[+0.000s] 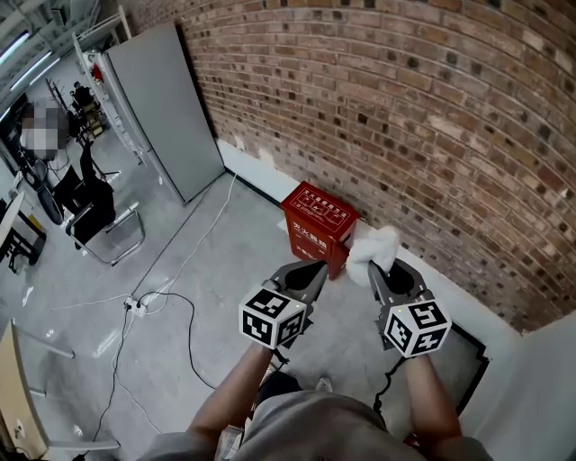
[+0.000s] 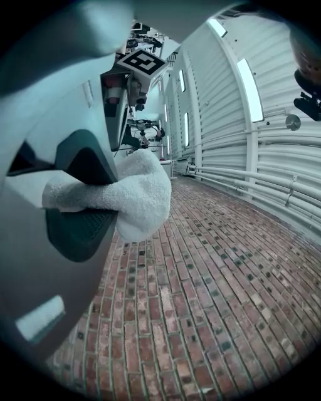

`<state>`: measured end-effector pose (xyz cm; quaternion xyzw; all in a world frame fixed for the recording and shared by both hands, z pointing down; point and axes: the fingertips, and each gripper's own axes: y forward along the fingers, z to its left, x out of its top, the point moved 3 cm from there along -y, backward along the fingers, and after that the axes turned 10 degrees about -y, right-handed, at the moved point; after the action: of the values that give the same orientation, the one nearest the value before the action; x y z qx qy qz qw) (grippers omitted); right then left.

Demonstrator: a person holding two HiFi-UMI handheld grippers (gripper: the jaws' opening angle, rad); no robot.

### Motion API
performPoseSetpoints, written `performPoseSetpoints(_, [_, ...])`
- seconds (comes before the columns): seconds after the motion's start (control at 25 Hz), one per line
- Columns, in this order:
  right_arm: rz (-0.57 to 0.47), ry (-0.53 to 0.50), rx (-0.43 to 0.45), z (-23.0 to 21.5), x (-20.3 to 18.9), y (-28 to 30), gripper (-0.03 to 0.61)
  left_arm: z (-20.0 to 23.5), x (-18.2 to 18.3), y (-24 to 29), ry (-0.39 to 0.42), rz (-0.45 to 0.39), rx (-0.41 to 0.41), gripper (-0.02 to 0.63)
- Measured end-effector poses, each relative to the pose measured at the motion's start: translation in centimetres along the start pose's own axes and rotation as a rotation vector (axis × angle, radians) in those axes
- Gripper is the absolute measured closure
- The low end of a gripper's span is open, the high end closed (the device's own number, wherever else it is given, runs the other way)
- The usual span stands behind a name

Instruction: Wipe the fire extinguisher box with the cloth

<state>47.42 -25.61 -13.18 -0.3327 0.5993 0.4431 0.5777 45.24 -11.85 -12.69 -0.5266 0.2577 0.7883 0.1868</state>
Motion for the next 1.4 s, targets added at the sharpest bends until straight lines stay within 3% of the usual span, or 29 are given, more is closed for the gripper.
performPoseSetpoints(0.32, [0.017,0.031,-0.018,-1.3,-1.3,1.0,0.457,1.4,-0.6,1.1,-0.006,0.027,-0.001,0.614])
performPoseSetpoints(0.56, [0.064,0.046,-0.049,-2.9,-2.6,4.6,0.457,5.1,-0.5,3.8,-0.035,0.042,-0.028,0.614])
performPoseSetpoints(0.96, [0.24,0.04,-0.111,-7.2,-7.8,18.0,0.457,18.7,-1.0,11.0,-0.072,0.12,-0.065,0.614])
performPoseSetpoints(1.24, [0.381,0.035,-0.173,-10.5,-10.9,26.8,0.458,27.6,-2.8,17.0,-0.125,0.252,-0.096,0.614])
performPoseSetpoints(1.4, [0.496,0.019,-0.163,-13.0,-15.4,31.2,0.457,30.8,-5.0,20.6,-0.151,0.314,-0.107,0.614])
